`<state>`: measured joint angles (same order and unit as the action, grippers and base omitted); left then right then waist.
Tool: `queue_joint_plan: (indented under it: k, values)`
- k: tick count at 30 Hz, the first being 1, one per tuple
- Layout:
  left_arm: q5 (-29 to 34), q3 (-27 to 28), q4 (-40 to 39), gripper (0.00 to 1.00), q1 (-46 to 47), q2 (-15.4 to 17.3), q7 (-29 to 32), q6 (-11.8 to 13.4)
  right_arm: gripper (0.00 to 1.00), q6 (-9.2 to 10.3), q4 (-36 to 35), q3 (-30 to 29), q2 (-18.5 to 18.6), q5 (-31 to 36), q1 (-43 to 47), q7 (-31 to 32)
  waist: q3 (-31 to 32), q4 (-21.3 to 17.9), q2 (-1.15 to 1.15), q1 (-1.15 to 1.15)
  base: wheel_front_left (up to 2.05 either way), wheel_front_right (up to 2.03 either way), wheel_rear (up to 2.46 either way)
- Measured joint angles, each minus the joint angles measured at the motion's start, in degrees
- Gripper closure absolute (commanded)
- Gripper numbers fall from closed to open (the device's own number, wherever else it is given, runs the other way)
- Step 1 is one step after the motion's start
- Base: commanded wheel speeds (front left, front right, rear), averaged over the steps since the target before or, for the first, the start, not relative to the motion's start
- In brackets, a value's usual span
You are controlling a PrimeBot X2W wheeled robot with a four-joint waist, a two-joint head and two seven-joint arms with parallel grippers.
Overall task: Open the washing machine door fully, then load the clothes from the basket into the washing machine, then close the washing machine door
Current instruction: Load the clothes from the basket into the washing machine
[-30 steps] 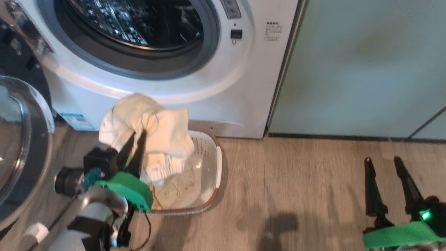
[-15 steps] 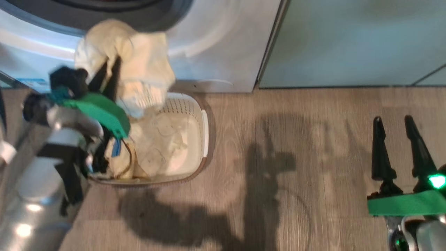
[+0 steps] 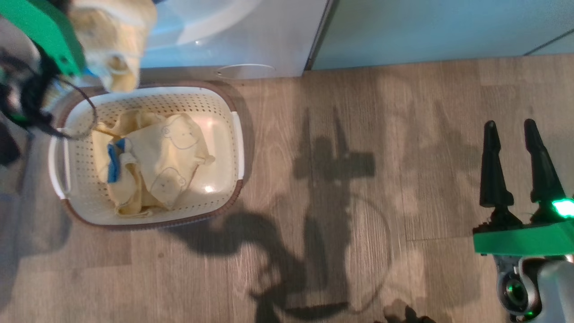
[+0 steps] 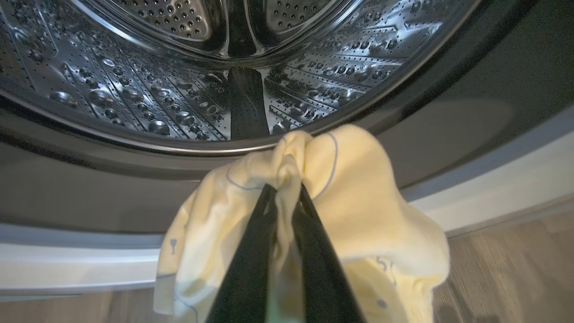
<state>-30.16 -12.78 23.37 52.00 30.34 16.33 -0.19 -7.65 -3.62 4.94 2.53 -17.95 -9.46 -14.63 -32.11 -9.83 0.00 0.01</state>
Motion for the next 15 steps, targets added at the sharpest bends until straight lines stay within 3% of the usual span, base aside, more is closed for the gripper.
queue_joint_plan:
  k: [5,15]
  values:
    - [-0.8,0.3,1.4,1.0,6.7,2.4,6.2,-0.7,0.0,0.0,0.0,0.8,0.0,-1.3,-0.6,0.0,-1.6,-1.6,0.0,0.0,0.0,0.0,0.0]
    - [0.1,-0.1,5.3,1.0,15.7,5.6,12.6,-0.5,0.0,0.0,0.4,2.5,0.0,-3.4,-2.1,0.0,-4.1,-5.5,0.0,-0.01,0.0,0.0,0.0]
